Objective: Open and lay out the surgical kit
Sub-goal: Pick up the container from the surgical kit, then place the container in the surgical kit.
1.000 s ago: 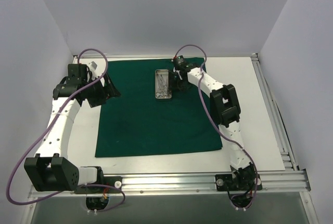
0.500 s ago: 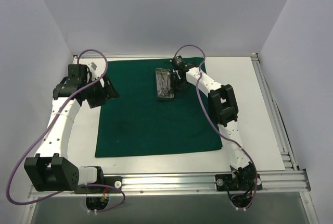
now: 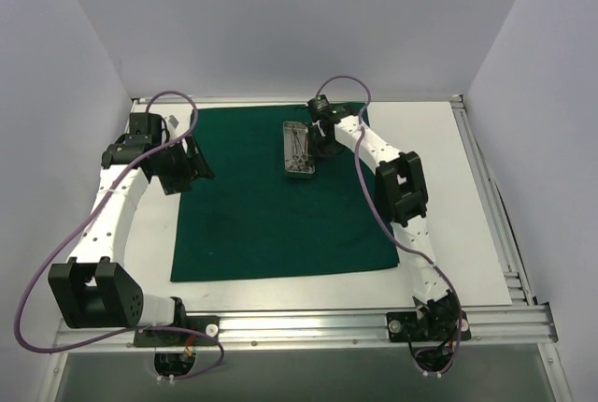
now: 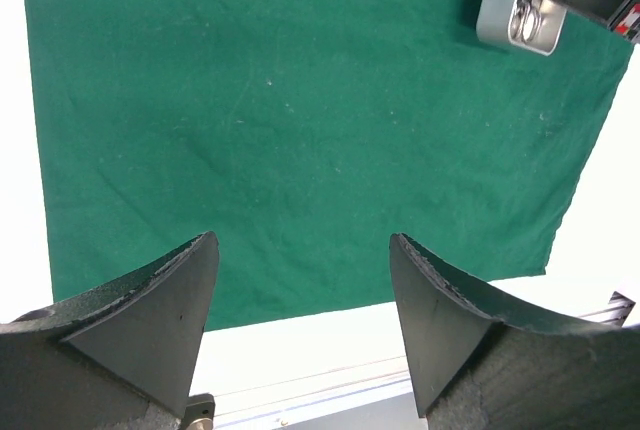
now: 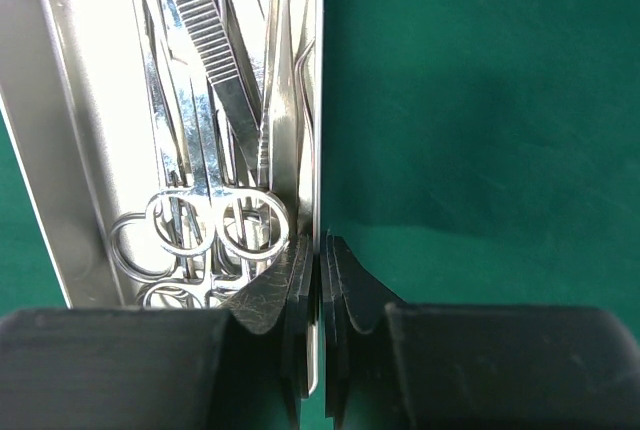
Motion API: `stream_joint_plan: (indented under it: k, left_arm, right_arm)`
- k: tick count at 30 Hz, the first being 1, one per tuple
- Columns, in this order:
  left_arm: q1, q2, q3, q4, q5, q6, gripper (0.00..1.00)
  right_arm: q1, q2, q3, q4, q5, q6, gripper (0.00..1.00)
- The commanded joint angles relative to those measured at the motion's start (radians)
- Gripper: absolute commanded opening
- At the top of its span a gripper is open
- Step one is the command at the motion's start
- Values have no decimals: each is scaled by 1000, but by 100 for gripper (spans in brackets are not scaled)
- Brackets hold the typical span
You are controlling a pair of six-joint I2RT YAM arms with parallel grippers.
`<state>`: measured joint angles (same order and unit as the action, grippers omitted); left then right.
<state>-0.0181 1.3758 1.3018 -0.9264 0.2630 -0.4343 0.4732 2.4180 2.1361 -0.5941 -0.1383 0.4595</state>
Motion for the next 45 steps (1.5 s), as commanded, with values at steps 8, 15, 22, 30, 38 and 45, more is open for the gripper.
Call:
stream_joint_plan:
  k: [8,15,22,30,38,45]
  left_arm:
    - [0,45,59,-2,5,19,77]
    - [-2,72,59,27,45,-3,75]
    - [-17,91,39,43,59,-14,73]
    - [-26,88,19,40,59,-15,73]
    - [-43,121,33,35,61,-18,72]
    - [-60,144,65,18,50,-14,72]
  right_arm:
    - [30,-321,-226,-55,156,-68,0]
    - [10,-476,-435,8,223,-110,0]
    - [-50,-429,-420,65,253,-168,0]
    - [-140,-341,-397,129,275,-278,0]
    - [-197,-289,-371,166,266,-332,0]
    - [-193,-266,-334,159,269,-311,0]
